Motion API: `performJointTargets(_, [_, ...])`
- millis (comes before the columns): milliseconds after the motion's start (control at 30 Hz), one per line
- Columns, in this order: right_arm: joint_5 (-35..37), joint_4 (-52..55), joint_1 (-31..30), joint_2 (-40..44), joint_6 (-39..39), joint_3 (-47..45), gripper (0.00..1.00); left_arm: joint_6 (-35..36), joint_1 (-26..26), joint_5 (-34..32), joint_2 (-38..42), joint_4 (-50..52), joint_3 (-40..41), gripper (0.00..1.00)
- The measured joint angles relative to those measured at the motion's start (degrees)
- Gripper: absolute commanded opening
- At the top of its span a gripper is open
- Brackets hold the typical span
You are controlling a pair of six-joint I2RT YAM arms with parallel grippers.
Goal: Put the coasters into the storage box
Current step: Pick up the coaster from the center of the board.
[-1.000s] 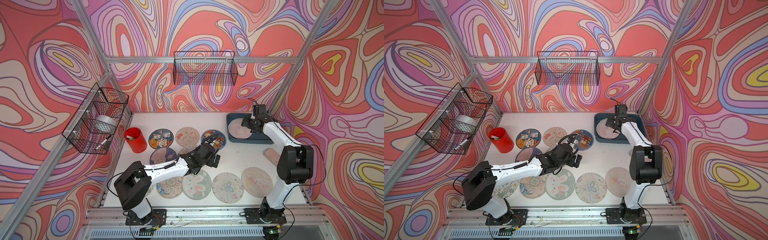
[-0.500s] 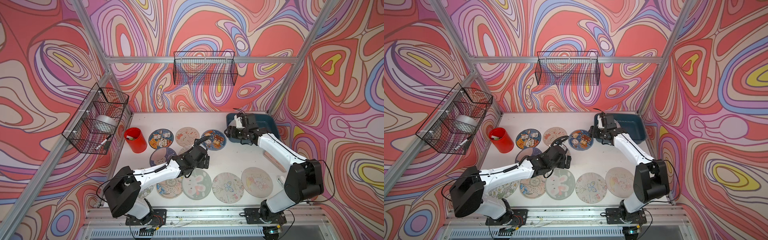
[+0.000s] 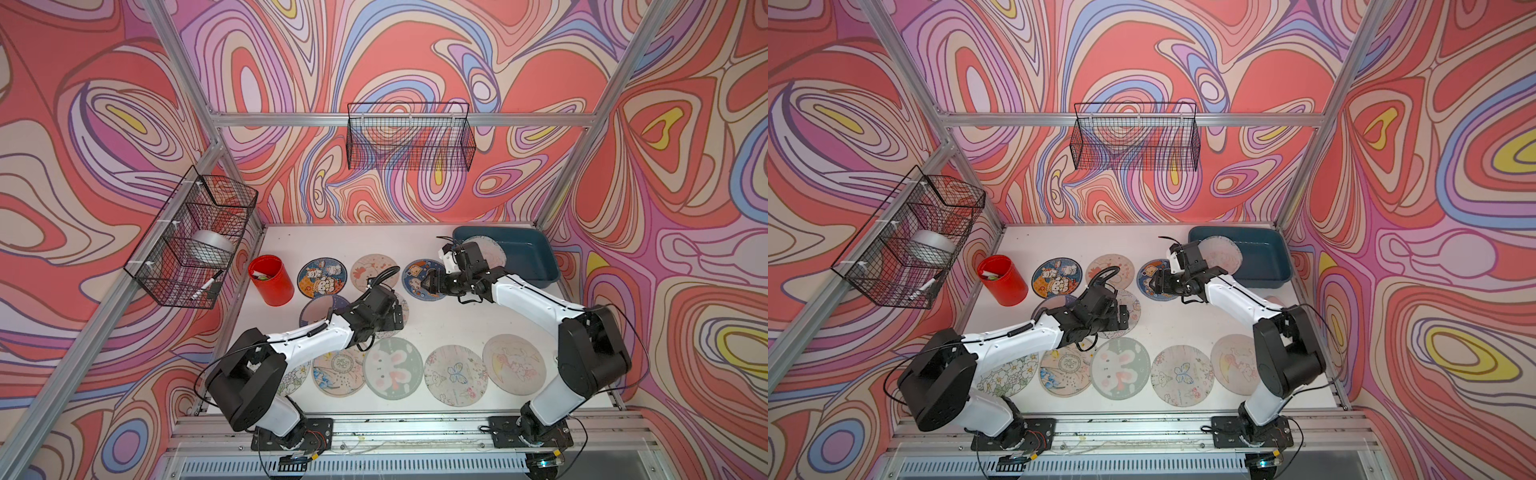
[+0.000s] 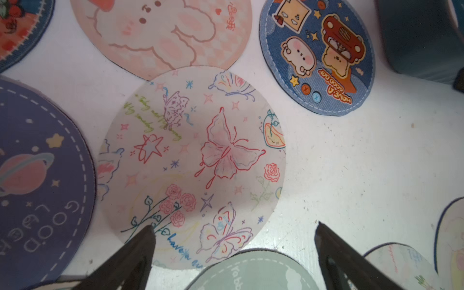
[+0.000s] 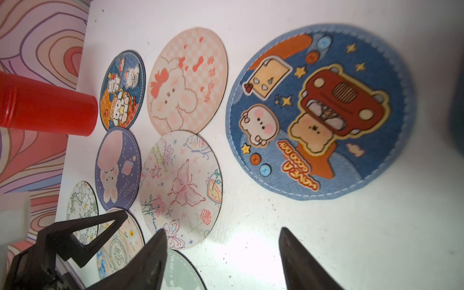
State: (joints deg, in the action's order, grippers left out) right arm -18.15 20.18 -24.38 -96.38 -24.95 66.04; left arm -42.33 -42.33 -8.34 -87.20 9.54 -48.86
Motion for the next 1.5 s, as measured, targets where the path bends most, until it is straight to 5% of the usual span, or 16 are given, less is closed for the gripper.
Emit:
performJointTargets(867, [-4.1,-4.4,-4.9,-14.2,-3.7,1.2,0.59,-5.2,6.6,8.1,-3.0,-9.8,5.5,1.00])
performJointTargets(1500, [-5.3,-5.2,-5.6,-17.8,-3.7,5.1,0.55,-5.3,6.8,5.7,-1.7,-7.3,5.6,1.00])
